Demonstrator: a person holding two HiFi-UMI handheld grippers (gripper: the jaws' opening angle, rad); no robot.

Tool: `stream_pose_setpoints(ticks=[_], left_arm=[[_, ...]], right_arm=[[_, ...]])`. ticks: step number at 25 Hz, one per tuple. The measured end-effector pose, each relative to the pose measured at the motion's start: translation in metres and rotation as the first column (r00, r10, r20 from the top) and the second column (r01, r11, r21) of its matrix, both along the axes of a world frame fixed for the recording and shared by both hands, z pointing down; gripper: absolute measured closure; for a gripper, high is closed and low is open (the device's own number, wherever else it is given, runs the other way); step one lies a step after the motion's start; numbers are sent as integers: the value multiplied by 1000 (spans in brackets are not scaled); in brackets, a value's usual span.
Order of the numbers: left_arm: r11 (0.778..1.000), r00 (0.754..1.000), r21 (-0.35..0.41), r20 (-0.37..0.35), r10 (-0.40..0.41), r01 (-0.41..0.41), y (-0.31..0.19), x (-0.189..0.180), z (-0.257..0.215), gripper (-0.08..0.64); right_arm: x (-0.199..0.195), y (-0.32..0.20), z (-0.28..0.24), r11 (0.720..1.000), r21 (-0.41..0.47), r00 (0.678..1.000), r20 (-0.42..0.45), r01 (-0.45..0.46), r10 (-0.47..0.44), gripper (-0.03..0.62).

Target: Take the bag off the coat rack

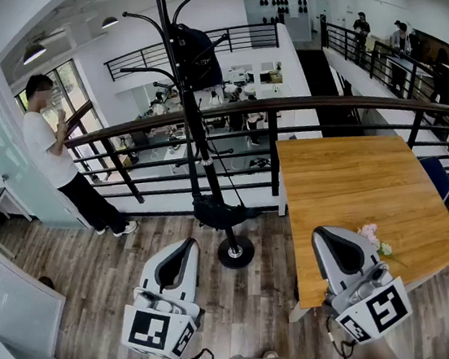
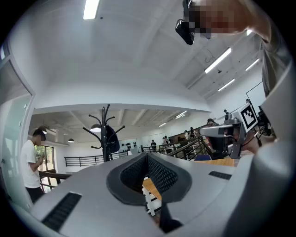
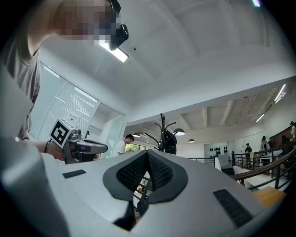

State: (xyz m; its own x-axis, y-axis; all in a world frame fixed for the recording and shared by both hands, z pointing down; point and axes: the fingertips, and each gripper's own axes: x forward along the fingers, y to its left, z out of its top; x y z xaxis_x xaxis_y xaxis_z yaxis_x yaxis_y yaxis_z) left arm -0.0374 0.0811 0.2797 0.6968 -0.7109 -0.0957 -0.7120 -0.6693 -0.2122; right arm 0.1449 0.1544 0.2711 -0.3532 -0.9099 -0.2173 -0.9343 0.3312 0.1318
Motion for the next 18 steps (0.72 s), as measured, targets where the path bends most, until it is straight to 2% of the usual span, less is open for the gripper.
stream_pose_setpoints(ticks=[12,16,17,18], left_arm=[[1000,1000,4,5,2,-2,3,5,-1,541],[999,999,10,-26,-30,30,0,2,-4,541],[999,998,12,-36,-50,50,-2,0,-4,540],[998,997,10,-37,-69,70,-4,-2,-3,493]], right_arm=[[7,-1,0,1000,1,998,57,28,-28,561],[7,-1,-2,999,26,997,77,27,-29,560],[9,-1,-2,999,32,996,84,18,-21,513],[10,-2,-2,999,33,996,88,14,-16,393]])
